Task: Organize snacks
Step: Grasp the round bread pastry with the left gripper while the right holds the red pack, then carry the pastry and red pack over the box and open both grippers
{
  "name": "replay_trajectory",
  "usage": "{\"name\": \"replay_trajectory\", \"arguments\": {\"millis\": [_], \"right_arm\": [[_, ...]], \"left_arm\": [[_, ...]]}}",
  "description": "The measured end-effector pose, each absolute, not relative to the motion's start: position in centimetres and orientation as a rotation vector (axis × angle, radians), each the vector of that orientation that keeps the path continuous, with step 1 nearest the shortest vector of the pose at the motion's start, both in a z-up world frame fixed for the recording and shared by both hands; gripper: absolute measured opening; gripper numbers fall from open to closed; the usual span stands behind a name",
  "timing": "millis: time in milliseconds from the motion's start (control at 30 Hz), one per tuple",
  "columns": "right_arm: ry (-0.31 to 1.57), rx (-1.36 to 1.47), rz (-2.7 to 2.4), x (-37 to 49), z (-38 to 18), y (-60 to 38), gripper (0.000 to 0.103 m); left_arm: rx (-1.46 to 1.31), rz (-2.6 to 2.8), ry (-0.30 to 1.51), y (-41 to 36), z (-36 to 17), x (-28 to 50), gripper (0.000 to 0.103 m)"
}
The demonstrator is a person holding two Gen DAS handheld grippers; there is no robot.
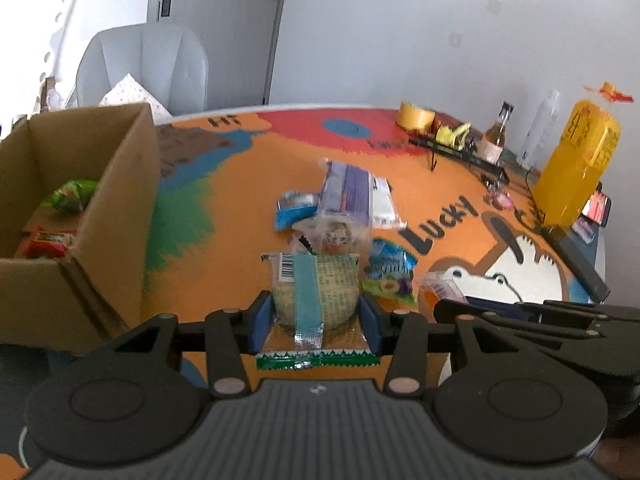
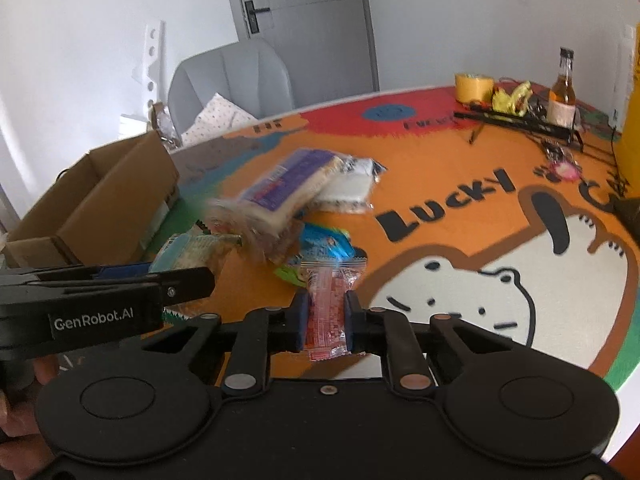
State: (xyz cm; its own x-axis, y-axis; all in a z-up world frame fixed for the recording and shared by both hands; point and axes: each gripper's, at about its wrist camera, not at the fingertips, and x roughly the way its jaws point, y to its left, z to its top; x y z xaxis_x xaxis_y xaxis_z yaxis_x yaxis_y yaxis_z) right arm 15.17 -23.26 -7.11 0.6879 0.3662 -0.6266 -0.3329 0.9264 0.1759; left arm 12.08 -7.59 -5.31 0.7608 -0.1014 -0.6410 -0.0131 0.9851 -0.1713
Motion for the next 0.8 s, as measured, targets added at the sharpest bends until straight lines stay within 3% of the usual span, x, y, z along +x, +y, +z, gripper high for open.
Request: {"name": "replay_trajectory", "arguments": {"millis": [800], "right_arm": [[0.578, 0.074, 0.492, 15.8, -2.3, -19.2, 0.016]], "left_arm": [[-0.191, 0.058, 0.589, -1.8, -0.1, 10.2, 0.045]]}}
